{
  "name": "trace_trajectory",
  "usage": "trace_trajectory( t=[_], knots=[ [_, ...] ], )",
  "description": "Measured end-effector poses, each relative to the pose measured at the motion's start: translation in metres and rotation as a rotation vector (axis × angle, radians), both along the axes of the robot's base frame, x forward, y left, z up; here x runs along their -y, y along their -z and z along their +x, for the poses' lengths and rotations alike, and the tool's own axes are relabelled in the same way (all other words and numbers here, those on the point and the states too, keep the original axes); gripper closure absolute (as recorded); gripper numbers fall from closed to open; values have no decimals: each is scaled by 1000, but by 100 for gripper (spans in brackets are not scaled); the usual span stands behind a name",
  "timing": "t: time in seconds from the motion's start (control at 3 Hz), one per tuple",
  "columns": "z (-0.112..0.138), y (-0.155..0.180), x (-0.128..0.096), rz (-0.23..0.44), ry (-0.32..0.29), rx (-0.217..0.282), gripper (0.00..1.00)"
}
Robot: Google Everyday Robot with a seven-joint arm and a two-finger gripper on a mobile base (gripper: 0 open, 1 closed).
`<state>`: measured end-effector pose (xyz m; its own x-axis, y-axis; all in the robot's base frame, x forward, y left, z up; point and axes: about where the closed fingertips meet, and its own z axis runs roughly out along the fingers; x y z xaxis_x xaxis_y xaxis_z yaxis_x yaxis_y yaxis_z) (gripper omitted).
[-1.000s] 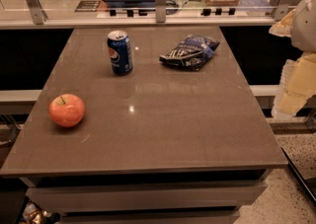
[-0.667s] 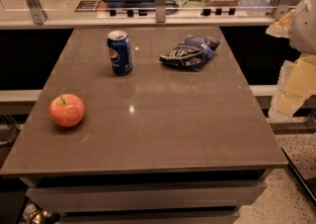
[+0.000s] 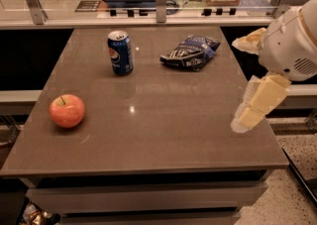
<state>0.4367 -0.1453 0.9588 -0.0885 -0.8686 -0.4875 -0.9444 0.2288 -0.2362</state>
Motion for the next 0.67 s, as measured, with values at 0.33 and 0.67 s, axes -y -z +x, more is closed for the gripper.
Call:
trace_trajectory(
  t=[0.33, 0.67],
  knots=[
    [-2, 12, -33, 163, -34, 20, 0],
    [1, 9, -78, 326, -81, 46, 0]
  ],
)
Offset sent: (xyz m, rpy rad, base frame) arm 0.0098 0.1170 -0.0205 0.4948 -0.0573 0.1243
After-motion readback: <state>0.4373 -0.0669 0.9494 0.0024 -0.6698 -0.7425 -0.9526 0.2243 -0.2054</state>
